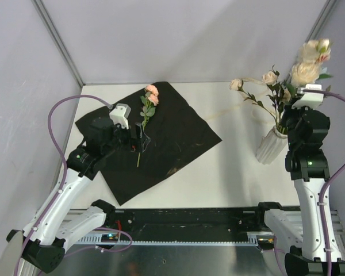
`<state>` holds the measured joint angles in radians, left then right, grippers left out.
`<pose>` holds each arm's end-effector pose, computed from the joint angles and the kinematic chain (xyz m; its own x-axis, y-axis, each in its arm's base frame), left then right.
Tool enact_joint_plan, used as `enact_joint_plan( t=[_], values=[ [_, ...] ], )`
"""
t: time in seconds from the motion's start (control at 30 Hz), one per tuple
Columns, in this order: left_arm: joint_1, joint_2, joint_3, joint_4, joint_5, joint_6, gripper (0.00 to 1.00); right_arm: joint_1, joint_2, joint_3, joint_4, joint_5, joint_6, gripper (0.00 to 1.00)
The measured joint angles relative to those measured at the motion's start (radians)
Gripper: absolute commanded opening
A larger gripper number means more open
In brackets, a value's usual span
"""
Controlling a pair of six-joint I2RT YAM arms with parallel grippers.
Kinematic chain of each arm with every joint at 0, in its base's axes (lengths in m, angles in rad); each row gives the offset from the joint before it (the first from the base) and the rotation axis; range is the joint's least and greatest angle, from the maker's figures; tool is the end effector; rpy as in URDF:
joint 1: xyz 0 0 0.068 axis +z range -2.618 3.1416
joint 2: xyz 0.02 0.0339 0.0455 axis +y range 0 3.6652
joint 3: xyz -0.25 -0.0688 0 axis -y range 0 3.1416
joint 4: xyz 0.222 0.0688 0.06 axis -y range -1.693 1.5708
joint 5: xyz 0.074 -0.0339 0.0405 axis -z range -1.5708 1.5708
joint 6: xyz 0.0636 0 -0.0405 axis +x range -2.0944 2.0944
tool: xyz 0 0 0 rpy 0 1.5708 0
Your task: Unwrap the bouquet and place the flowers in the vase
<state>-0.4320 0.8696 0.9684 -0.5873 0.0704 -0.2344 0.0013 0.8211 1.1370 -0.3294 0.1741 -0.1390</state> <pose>0.1753 -0.0857 0.3216 -0.5246 -0.0132 -0.8512 0.3621 0.9014 -0.2372 0.1787 -0.0108 0.4206 -0.0372 -0.1365 -0.9899 0.1684 0.9756 -0.1409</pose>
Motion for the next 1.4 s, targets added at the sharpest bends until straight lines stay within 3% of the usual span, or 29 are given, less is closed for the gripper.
enact_joint_plan(
  t=[0.13,0.33,0.47,0.77,1.07,1.23,1.4],
  values=[
    [0.0,0.0,0.0,0.0,-0.013,0.0,1.0,-0.019,-0.023,-0.117,-0.015,0.023,0.049,0.3],
    [0.0,0.0,0.0,-0.001,-0.02,0.0,1.0,-0.023,-0.035,-0.142,-0.049,0.061,0.121,0.56],
    [0.0,0.0,-0.001,-0.002,-0.039,0.001,1.0,-0.023,-0.077,-0.141,-0.07,0.069,0.163,0.66],
    [0.0,0.029,-0.001,-0.014,-0.105,0.0,0.99,-0.023,-0.143,-0.068,-0.146,0.028,0.232,0.7],
    [0.003,0.149,0.007,-0.072,-0.224,-0.004,0.93,-0.023,-0.227,-0.006,-0.181,-0.143,0.317,0.63],
    [0.043,0.305,0.125,-0.139,-0.233,-0.019,0.89,-0.006,-0.249,-0.01,-0.163,-0.313,0.411,0.62],
    [0.079,0.48,0.291,-0.167,-0.213,-0.027,0.76,0.101,-0.288,-0.086,-0.093,-0.442,0.496,0.62]
  ],
)
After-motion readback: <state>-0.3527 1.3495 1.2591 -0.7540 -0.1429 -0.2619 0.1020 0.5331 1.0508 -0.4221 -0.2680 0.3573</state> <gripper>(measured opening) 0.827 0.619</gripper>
